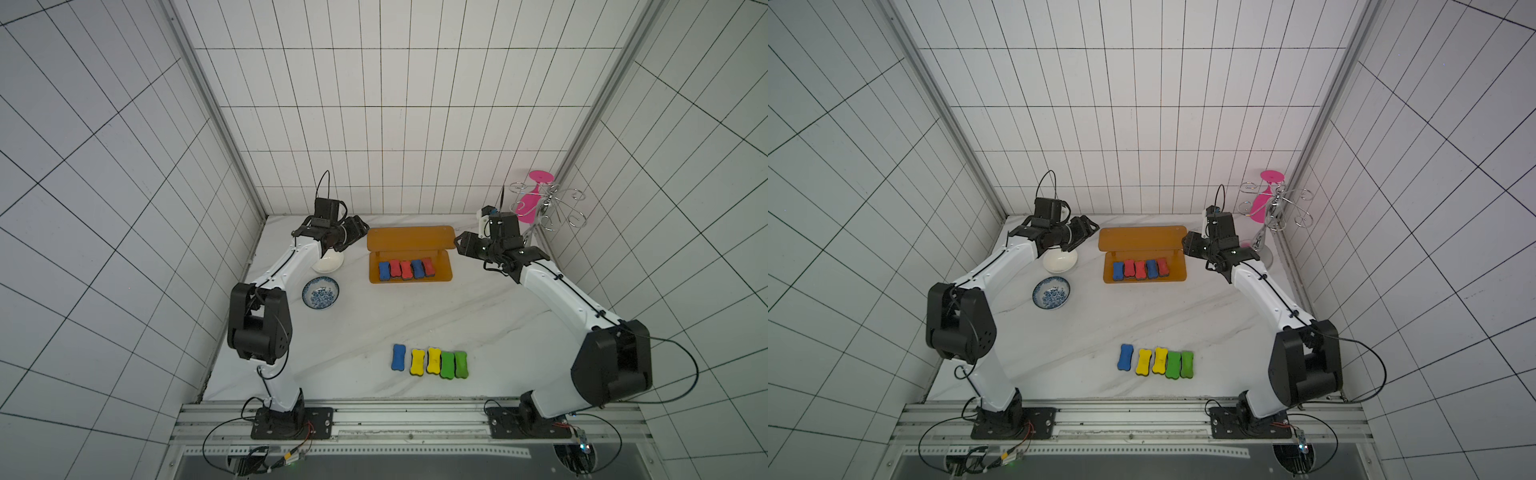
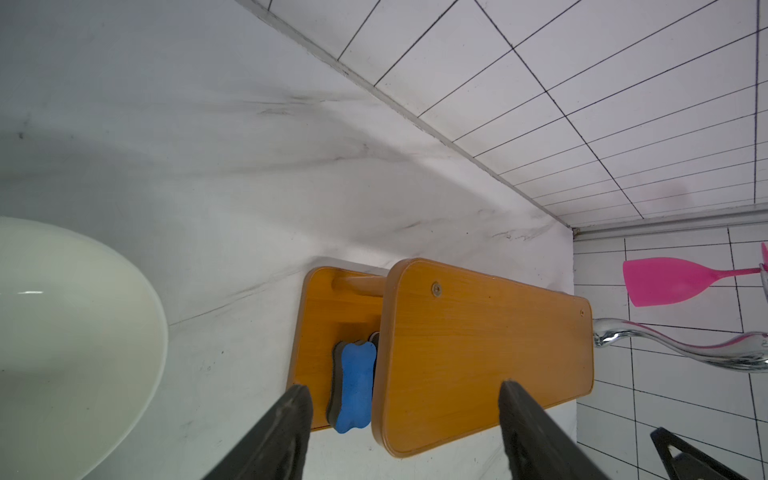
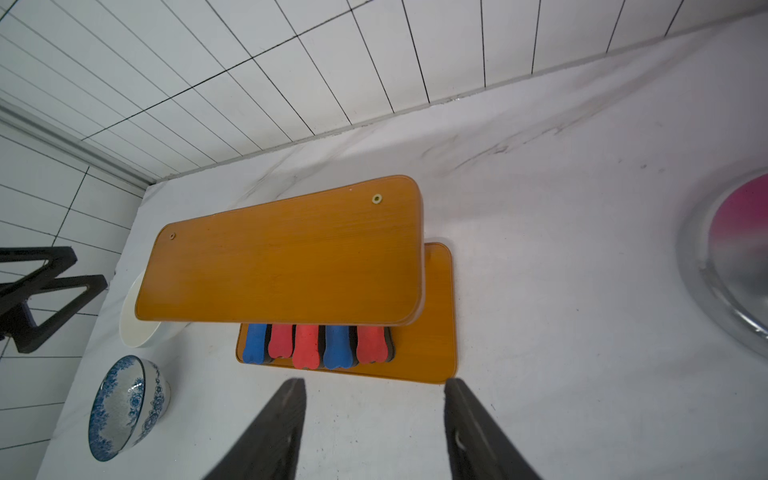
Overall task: Remove the whiteboard erasers from the shelf
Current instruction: Adjust the shelf at the center of the board.
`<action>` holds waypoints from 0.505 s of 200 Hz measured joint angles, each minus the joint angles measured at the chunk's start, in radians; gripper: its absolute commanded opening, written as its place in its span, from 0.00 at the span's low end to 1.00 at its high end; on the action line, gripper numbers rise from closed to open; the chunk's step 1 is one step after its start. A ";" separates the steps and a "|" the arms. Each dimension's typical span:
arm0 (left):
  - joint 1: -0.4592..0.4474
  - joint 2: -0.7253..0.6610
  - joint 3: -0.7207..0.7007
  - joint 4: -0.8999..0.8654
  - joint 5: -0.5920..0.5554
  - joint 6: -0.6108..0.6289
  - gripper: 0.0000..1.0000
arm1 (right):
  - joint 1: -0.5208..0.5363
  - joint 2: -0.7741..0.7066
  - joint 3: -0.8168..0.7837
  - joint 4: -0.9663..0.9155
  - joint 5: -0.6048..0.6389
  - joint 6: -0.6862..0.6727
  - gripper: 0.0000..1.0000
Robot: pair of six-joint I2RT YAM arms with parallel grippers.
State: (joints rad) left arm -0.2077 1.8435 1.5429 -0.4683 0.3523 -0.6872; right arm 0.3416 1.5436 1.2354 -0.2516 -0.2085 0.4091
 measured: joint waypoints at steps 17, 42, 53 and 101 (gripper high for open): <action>0.000 0.049 0.034 0.005 0.042 0.004 0.75 | -0.030 0.058 0.011 0.018 -0.057 0.003 0.65; -0.001 0.093 0.056 0.018 0.098 0.007 0.73 | -0.035 0.127 0.056 0.034 -0.105 0.002 0.65; -0.001 0.102 0.056 0.023 0.116 0.007 0.71 | -0.035 0.153 0.077 0.042 -0.121 0.002 0.65; -0.001 0.117 0.056 0.048 0.155 0.008 0.61 | -0.035 0.249 0.164 0.056 -0.129 -0.013 0.60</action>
State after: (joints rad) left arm -0.2085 1.9610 1.5993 -0.4202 0.5076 -0.6792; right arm 0.3069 1.7924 1.3994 -0.1959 -0.3374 0.3962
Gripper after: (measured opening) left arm 0.650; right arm 0.625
